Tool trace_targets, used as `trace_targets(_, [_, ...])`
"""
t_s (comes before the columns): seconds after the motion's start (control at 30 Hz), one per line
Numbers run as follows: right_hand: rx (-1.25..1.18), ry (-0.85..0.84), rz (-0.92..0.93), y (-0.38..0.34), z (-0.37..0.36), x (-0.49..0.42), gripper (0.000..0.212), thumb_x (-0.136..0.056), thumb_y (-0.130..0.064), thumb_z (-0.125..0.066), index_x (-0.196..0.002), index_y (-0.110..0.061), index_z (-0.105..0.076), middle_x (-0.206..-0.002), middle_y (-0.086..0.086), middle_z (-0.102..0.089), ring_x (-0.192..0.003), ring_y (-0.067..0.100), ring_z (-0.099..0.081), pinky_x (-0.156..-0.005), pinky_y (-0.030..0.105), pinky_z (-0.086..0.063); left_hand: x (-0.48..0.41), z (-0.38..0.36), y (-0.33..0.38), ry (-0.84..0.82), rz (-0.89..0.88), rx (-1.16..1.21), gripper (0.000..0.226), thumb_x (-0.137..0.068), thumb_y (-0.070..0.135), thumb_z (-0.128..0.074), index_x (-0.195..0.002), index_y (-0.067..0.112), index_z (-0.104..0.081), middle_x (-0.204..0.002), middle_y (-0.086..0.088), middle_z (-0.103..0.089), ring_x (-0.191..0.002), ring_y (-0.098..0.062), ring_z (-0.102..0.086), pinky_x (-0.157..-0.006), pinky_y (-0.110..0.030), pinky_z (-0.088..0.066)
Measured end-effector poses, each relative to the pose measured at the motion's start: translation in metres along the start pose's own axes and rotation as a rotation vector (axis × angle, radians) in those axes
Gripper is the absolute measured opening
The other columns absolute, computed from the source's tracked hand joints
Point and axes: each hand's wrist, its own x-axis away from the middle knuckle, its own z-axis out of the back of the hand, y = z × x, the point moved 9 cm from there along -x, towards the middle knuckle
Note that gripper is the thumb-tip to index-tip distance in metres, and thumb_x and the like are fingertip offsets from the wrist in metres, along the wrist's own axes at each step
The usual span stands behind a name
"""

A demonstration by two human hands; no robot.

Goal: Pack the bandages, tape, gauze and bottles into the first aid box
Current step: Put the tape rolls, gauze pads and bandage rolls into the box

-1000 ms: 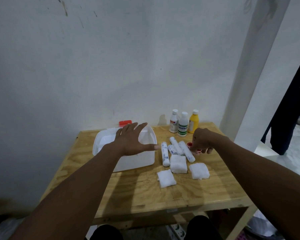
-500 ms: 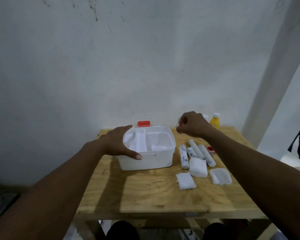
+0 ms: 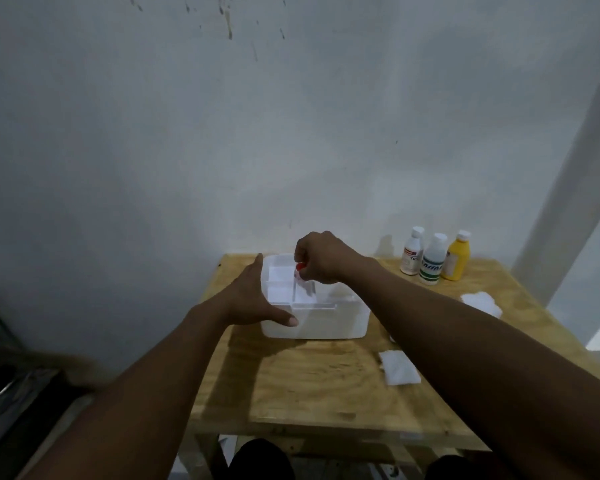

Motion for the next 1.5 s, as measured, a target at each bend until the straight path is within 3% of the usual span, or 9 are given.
trace_targets(0.37, [0.239, -0.055, -0.002, -0.007, -0.013, -0.012, 0.023, -0.076, -0.017, -0.079, -0.095, -0.010, -0.067, -0.090, 0.008, -0.066, -0.082, 0.027, -0.066, -0.078, 0.041, -0.059, -0.006, -0.006, 0.003, 0.022, -0.033, 0.056, 0.123, -0.043, 0.058, -0.095, -0.146, 0.034, -0.032, -0.141, 0.007, -0.045, -0.125, -0.014, -0.049, -0.107, -0.043, -0.051])
trace_targets(0.53, [0.228, -0.051, -0.010, 0.000, -0.019, -0.013, 0.029, -0.081, -0.019, -0.076, -0.107, -0.010, -0.067, -0.105, 0.011, -0.067, -0.091, 0.028, -0.064, -0.083, 0.040, -0.057, -0.009, -0.007, 0.001, 0.012, -0.034, 0.072, 0.122, -0.044, 0.054, -0.097, -0.146, 0.034, -0.031, -0.141, 0.008, -0.045, -0.124, -0.013, -0.049, -0.106, -0.041, -0.051])
trace_targets(0.7, [-0.064, 0.069, -0.036, 0.022, 0.018, 0.006, 0.040, -0.087, -0.027, -0.069, -0.123, -0.009, -0.065, -0.125, 0.008, -0.065, -0.113, 0.026, -0.061, -0.099, 0.040, -0.050, -0.012, -0.006, -0.005, -0.018, -0.027, 0.088, 0.131, -0.038, 0.062, -0.098, -0.147, 0.034, -0.031, -0.140, 0.009, -0.046, -0.126, -0.015, -0.050, -0.105, -0.048, -0.053])
trace_targets(0.83, [0.107, 0.130, -0.289, 0.114, 0.042, 0.034, 0.026, -0.084, -0.016, -0.062, -0.108, -0.006, -0.064, -0.117, 0.014, -0.067, -0.106, 0.031, -0.063, -0.083, 0.034, -0.052, -0.013, -0.009, 0.001, -0.013, -0.043, 0.114, 0.128, -0.040, 0.050, -0.098, -0.147, 0.030, -0.031, -0.138, 0.009, -0.047, -0.127, -0.015, -0.049, -0.105, -0.041, -0.050])
trace_targets(0.97, [0.345, -0.144, -0.494, 0.203, 0.026, 0.088, 0.010, -0.086, -0.004, -0.056, -0.095, -0.001, -0.058, -0.104, 0.017, -0.065, -0.081, 0.027, -0.059, -0.067, 0.030, -0.044, -0.015, -0.013, 0.005, -0.004, -0.052, 0.124, 0.127, -0.039, 0.048, -0.100, -0.146, 0.032, -0.033, -0.138, 0.010, -0.050, -0.128, -0.014, -0.050, -0.107, -0.044, -0.051])
trace_targets(1.07, [0.371, -0.222, -0.550, 0.238, 0.014, 0.111, 0.019, -0.083, -0.008, -0.064, -0.101, -0.002, -0.062, -0.086, 0.007, -0.060, -0.072, 0.020, -0.057, -0.058, 0.027, -0.045, -0.017, -0.016, 0.006, 0.011, -0.051, 0.148, 0.126, -0.040, 0.047, -0.101, -0.145, 0.031, -0.034, -0.136, 0.012, -0.051, -0.127, -0.013, -0.051, -0.105, -0.042, -0.052])
trace_targets(1.2, [0.333, -0.158, -0.573, 0.251, 0.011, 0.117, 0.021, -0.086, -0.009, -0.062, -0.106, -0.005, -0.062, -0.094, 0.010, -0.062, -0.084, 0.025, -0.061, -0.070, 0.032, -0.053, -0.019, -0.018, 0.003, 0.044, -0.029, 0.195, 0.129, -0.034, 0.056, -0.102, -0.144, 0.036, -0.037, -0.134, 0.014, -0.056, -0.124, -0.012, -0.055, -0.101, -0.046, -0.056])
trace_targets(1.37, [0.300, 0.005, -0.586, 0.238, 0.043, 0.101, 0.033, -0.082, -0.022, -0.070, -0.110, -0.009, -0.059, -0.107, 0.012, -0.065, -0.088, 0.026, -0.062, -0.070, 0.035, -0.053, -0.014, -0.018, 0.003, 0.067, -0.049, 0.241, 0.123, -0.038, 0.054, -0.103, -0.143, 0.038, -0.040, -0.135, 0.014, -0.058, -0.125, -0.013, -0.058, -0.100, -0.047, -0.057])
trace_targets(1.5, [0.079, 0.236, -0.380, 0.169, 0.083, 0.055, 0.031, -0.077, -0.029, -0.071, -0.103, -0.013, -0.069, -0.107, 0.011, -0.070, -0.099, 0.029, -0.065, -0.084, 0.036, -0.055, -0.012, -0.019, 0.006, 0.078, -0.072, 0.256, 0.118, -0.043, 0.050, -0.103, -0.143, 0.039, -0.041, -0.136, 0.014, -0.059, -0.126, -0.012, -0.058, -0.100, -0.046, -0.057])
